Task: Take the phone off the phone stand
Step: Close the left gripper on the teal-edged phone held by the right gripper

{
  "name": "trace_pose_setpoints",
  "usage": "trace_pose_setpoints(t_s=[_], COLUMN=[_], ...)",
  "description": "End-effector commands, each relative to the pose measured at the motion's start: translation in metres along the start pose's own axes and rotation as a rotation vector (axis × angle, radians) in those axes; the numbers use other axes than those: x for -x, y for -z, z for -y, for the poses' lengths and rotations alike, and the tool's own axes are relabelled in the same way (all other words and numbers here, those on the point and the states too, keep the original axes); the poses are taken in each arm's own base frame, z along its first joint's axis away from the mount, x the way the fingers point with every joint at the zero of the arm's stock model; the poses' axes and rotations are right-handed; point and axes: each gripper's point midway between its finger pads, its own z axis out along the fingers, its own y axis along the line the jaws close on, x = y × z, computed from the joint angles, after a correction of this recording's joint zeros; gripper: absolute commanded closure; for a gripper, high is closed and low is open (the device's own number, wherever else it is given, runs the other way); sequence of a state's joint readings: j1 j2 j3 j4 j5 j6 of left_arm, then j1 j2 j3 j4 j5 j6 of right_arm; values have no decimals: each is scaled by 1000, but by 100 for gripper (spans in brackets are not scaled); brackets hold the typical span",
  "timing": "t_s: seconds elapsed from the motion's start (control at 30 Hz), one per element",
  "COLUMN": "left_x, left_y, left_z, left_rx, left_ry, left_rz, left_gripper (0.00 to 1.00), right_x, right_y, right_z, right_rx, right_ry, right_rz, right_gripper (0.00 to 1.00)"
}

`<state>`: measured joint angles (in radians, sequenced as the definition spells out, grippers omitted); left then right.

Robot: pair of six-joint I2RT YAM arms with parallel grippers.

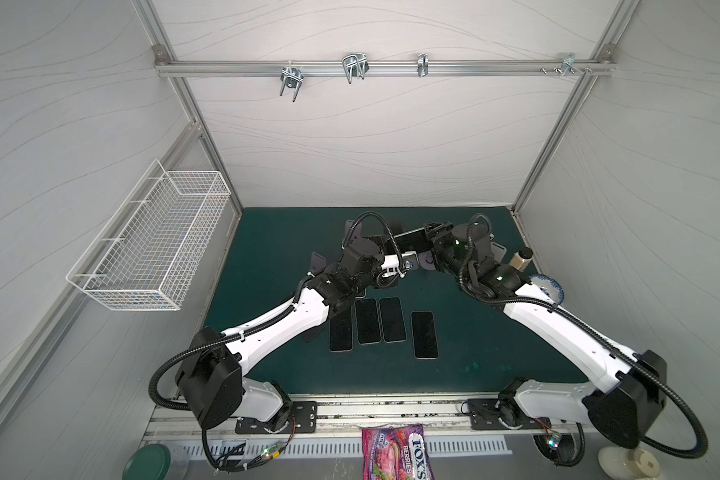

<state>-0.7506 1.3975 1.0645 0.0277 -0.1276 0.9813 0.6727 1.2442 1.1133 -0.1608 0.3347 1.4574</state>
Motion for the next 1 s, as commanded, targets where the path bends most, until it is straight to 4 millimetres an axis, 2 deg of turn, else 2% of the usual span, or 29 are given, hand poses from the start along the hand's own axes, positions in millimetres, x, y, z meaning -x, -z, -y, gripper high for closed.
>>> trace_pose_setpoints(t_s=[0.0,0.63,0.97], left_x=[20,24,28], left_y=[4,1,6], left_z=[-32,-39,-39], left_rx=[105,143,133], left_ry=[-16,-24,-7], left_rz=[43,48,66], left_gripper=[1,10,25], right_x=[7,-3,-5], right_y=[16,19,21], right_z=[-26,-31,-31], right_rx=[88,117,119], right_ry=[-75,-109,-96], right_rz=[20,-27,-26], right_gripper=[100,100,100])
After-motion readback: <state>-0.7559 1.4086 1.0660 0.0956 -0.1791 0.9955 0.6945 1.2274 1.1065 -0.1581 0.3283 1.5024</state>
